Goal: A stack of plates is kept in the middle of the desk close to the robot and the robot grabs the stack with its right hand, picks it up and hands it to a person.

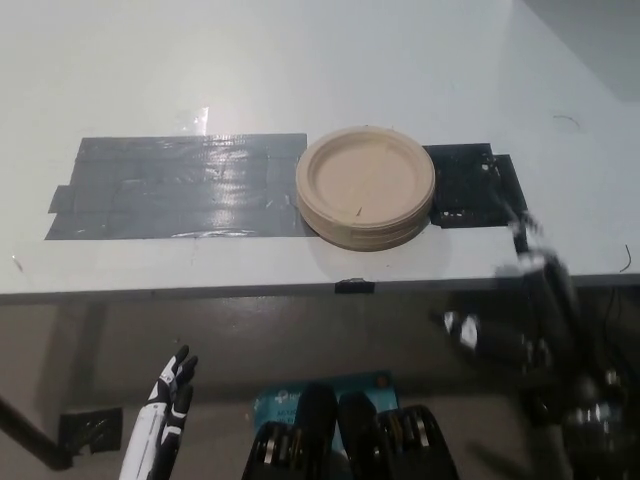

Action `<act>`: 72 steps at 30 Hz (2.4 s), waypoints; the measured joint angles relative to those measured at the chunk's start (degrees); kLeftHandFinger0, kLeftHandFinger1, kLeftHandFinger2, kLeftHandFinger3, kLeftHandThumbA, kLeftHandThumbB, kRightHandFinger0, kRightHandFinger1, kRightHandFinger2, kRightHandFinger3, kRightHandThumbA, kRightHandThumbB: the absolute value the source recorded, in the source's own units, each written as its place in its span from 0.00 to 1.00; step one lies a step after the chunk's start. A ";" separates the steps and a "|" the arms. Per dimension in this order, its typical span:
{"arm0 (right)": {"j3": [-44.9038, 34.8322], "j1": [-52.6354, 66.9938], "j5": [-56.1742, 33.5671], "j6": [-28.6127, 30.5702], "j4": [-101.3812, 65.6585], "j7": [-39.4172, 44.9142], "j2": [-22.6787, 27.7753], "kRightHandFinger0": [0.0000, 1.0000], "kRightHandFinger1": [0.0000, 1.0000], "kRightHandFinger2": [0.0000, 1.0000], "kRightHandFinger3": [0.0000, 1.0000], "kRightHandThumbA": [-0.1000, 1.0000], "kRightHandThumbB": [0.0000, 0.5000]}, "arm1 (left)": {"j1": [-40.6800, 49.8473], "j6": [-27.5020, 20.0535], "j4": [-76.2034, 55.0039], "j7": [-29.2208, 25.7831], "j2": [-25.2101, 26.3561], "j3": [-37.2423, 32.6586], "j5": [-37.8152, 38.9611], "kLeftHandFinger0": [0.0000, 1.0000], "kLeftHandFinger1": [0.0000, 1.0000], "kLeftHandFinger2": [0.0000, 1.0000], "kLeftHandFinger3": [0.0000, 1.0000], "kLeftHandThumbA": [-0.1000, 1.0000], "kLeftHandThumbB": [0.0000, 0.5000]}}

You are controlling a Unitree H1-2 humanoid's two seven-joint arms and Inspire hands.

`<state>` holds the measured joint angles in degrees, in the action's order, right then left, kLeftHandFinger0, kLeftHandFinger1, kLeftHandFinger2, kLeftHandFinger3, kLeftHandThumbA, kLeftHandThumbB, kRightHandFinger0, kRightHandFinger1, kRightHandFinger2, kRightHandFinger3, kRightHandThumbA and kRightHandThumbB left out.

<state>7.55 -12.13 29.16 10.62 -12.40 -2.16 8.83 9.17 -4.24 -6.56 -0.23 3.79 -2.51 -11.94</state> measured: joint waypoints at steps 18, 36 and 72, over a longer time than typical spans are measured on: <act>12.88 -19.60 18.07 -5.89 25.83 2.58 6.31 1.00 1.00 1.00 1.00 0.98 1.00 | -1.61 -0.11 0.00 0.01 0.28 0.03 -0.37 1.00 1.00 1.00 1.00 1.00 0.00; 16.96 -22.46 22.76 -7.24 30.44 3.65 6.87 1.00 1.00 1.00 1.00 1.00 1.00 | -2.54 -0.77 0.15 0.02 0.34 0.03 -0.45 1.00 1.00 1.00 1.00 1.00 0.00; 29.31 -34.62 32.15 -5.76 58.87 -19.31 3.24 0.00 0.00 0.29 0.34 0.00 0.64 | -4.11 -1.06 0.26 0.11 0.82 0.04 -0.62 1.00 1.00 1.00 1.00 1.00 0.00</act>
<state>36.87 -46.75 61.31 4.85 46.48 -21.47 12.07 5.06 -5.30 -6.30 -0.12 4.62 -2.46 -12.56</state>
